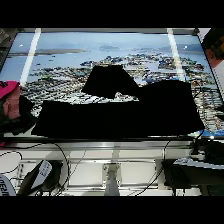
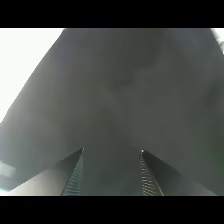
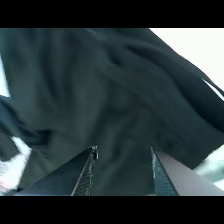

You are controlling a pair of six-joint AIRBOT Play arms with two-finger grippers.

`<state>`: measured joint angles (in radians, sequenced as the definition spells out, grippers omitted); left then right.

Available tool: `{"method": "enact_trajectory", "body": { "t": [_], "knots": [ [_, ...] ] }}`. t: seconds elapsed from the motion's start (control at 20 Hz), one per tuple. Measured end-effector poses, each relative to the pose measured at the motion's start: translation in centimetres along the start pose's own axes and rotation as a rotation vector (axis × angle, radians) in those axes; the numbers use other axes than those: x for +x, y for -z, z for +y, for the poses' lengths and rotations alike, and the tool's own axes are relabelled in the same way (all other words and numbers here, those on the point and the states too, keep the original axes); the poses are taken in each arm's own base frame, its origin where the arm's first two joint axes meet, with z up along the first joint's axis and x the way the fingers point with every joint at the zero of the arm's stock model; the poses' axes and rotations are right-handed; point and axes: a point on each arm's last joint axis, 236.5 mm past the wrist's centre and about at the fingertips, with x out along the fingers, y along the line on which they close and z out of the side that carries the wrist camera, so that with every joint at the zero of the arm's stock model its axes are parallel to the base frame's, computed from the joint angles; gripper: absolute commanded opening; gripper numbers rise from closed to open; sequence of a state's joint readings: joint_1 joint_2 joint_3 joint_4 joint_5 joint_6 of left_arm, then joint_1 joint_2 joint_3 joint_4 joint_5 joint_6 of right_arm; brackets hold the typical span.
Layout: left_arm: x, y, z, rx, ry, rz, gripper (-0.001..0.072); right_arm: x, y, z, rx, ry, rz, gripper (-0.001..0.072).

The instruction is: Fold the clothes and pants, and hang the long-sleeved shirts on hangers.

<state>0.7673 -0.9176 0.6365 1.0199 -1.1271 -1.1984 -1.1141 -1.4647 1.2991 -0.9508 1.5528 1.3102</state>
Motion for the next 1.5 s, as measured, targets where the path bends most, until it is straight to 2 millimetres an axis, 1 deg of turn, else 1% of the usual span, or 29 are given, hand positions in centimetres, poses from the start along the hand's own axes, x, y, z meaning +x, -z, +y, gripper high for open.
{"method": "enact_trajectory", "body": {
  "t": [0.15,0.2,0.3,0.4,0.5,0.6,0.65,0.7,0.8,0.95,1.05,1.1,1.2,1.3,1.5],
  "knots": [
    [-2.3,-4.2,-3.7,-0.017,0.119,-0.126,0.0416,-0.6,-1.2,2.1,-0.023,-0.053,-0.04,0.0403],
    [-3.0,-5.4,-5.4,-0.033,0.182,-0.163,0.0414,-0.5,-1.4,2.6,-0.033,-0.058,-0.047,0.0403],
    [-3.8,-6.7,-9.2,-0.054,0.315,-0.196,0.0417,0.1,-1.8,4.1,-0.064,-0.073,-0.054,0.0403],
    [-3.4,-7.0,-13.0,-0.045,0.414,-0.185,0.0428,1.0,-1.9,5.5,-0.099,-0.076,-0.052,0.0402],
    [-1.7,-6.9,-16.4,-0.022,0.468,-0.173,0.0438,2.0,-2.1,7.1,-0.141,-0.077,-0.057,0.0403],
    [0.9,-7.0,-19.6,0.032,0.474,-0.192,0.0423,3.0,-2.3,8.5,-0.185,-0.074,-0.063,0.0403],
    [2.5,-6.8,-21.2,0.083,0.466,-0.209,0.0342,3.5,-2.3,9.0,-0.205,-0.069,-0.063,0.0402],
    [3.9,-6.7,-22.7,0.126,0.459,-0.223,0.0328,4.0,-2.2,9.4,-0.226,-0.058,-0.06,0.0402],
    [7.3,-5.9,-25.7,0.192,0.448,-0.205,0.0365,5.0,-2.1,9.9,-0.258,-0.038,-0.053,0.0402],
    [12.1,-4.9,-29.1,0.242,0.46,-0.113,0.0368,6.6,-1.8,10.3,-0.289,-0.02,-0.025,0.0402],
    [14.8,-5.1,-30.6,0.26,0.474,-0.061,0.0368,7.5,-1.6,10.5,-0.299,-0.014,-0.009,0.0403],
    [16.0,-5.4,-31.0,0.263,0.476,-0.049,0.0368,7.9,-1.5,10.5,-0.302,-0.012,0.001,0.0403],
    [17.6,-6.1,-31.1,0.266,0.476,-0.032,0.0367,8.5,-1.4,10.4,-0.304,-0.009,0.011,0.0403],
    [18.7,-6.3,-30.2,0.289,0.452,-0.005,0.0367,8.8,-1.3,10.4,-0.305,-0.009,0.019,0.0402],
    [20.0,-5.0,-27.3,0.316,0.368,0.103,0.0368,9.1,-1.2,10.4,-0.306,-0.007,0.028,0.0403]
  ]
}}
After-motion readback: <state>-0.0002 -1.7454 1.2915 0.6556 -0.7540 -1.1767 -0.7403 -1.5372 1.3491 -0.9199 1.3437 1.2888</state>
